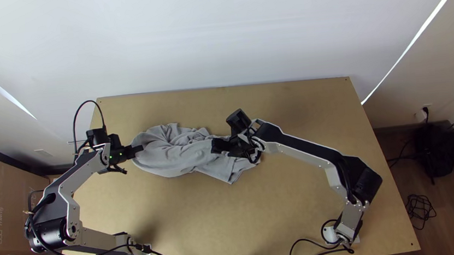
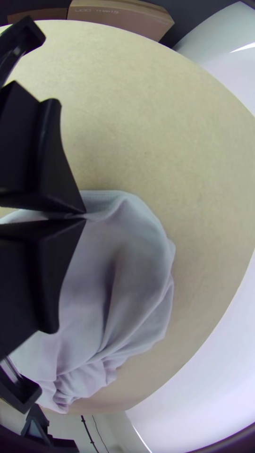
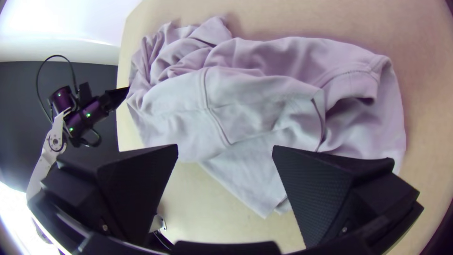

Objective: Fold the t-shirt

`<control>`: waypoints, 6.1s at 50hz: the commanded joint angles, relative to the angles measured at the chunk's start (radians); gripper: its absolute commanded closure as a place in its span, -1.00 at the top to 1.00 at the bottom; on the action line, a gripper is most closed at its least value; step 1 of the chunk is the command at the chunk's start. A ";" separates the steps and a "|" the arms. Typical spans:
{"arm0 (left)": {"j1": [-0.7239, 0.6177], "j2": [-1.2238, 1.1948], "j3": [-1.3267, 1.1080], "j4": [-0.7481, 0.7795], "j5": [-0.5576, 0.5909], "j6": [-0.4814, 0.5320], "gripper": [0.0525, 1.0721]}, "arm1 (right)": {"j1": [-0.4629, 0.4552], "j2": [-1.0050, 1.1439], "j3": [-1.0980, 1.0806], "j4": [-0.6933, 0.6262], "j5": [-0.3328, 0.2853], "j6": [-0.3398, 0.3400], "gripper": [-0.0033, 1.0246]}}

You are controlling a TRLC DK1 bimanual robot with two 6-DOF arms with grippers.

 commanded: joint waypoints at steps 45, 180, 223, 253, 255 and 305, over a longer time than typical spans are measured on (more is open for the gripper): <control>0.044 -0.340 0.107 -0.223 0.006 -0.002 -0.95 | -0.001 0.169 0.175 -0.013 0.014 -0.013 -0.95; 0.338 -0.353 -0.022 -0.107 0.113 0.028 -0.95 | 0.110 0.319 0.379 -0.096 -0.119 0.017 -0.95; -0.058 -0.529 0.603 -0.154 -0.108 -0.187 -0.95 | -0.406 -0.463 0.132 0.028 -0.067 -0.147 -0.95; -0.179 -0.422 1.071 -0.033 -0.250 -0.151 -0.95 | -0.595 -0.681 0.330 0.389 0.247 -0.760 -0.95; -0.179 -0.432 1.092 -0.033 -0.253 -0.151 -0.95 | -0.593 -0.700 0.339 0.393 0.254 -0.768 -0.95; -0.170 -0.840 0.859 -0.334 -0.193 -0.288 -0.95 | -0.576 -1.042 0.270 0.154 0.238 -0.616 -0.95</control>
